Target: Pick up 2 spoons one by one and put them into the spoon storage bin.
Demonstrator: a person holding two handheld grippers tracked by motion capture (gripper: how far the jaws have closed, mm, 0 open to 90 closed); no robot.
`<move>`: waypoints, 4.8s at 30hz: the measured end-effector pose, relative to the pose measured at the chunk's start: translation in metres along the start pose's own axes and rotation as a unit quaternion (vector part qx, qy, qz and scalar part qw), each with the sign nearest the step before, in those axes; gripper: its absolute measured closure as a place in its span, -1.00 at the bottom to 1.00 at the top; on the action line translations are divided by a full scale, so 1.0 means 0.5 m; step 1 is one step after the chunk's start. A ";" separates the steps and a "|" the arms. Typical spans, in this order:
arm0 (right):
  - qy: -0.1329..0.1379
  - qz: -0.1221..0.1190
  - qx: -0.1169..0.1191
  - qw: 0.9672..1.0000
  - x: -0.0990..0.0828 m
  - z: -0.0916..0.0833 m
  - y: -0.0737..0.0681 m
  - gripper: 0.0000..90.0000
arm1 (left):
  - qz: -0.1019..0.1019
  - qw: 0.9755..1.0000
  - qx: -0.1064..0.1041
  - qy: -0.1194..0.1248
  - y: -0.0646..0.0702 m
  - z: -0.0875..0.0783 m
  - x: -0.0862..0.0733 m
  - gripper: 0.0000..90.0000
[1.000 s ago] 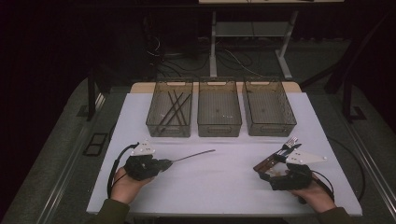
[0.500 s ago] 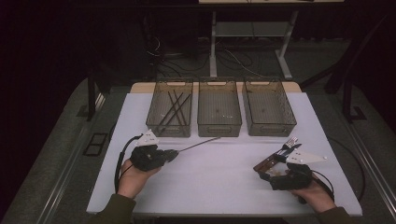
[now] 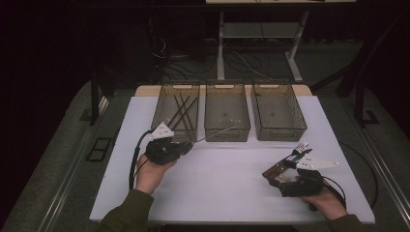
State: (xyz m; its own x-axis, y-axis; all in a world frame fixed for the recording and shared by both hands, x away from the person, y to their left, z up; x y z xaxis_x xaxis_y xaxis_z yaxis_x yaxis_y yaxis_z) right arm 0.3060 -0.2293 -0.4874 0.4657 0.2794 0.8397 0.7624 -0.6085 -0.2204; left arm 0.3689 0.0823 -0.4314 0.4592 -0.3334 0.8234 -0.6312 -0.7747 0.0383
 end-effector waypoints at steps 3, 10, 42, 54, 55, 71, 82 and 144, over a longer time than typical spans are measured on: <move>0.000 -0.001 0.001 1.000 0.000 0.001 0.000 -0.76 | -0.003 1.000 0.001 0.004 0.002 0.011 0.011 0.88; 0.000 0.001 0.000 1.000 0.000 0.000 0.000 -0.75 | 0.001 1.000 -0.002 0.010 0.008 0.040 0.039 0.88; 0.007 0.002 0.004 1.000 0.002 -0.003 -0.002 -0.76 | -0.003 0.999 0.034 -0.005 -0.004 0.224 0.156 0.88; 0.008 0.001 0.006 1.000 0.003 -0.003 -0.003 -0.75 | -0.003 0.997 0.062 -0.054 -0.028 0.262 0.140 0.88; 0.008 0.001 0.006 1.000 0.003 -0.003 -0.003 -0.76 | -0.007 0.997 0.062 -0.054 -0.027 0.264 0.139 0.88; 0.009 0.003 0.006 1.000 0.004 -0.003 -0.004 -0.76 | 0.010 0.998 0.051 -0.034 -0.019 0.251 0.153 0.12; 0.008 0.004 0.004 1.000 0.003 -0.003 -0.003 -0.76 | 0.028 0.999 0.003 -0.020 0.012 0.212 0.155 -0.19; 0.020 0.015 -0.002 1.000 0.014 -0.032 0.006 -0.76 | 0.041 0.996 -0.068 0.027 0.053 -0.043 -0.142 -1.00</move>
State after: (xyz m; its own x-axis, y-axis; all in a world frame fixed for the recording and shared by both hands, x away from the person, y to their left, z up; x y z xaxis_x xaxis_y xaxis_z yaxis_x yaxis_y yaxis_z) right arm 0.3040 -0.2411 -0.4741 0.4691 0.2310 0.8524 0.7471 -0.6185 -0.2435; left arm 0.3062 0.0972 -0.4766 0.3698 -0.3606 0.8563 -0.7461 -0.6645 0.0424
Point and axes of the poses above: each handheld gripper's, and its own axes: z roughly forward along the jaws, x roughly out of its top, y roughly to its right, the point moved 9 cm from there along z, roughly forward along the jaws, and after that the axes turned 10 degrees about x, right-handed, at the moved point
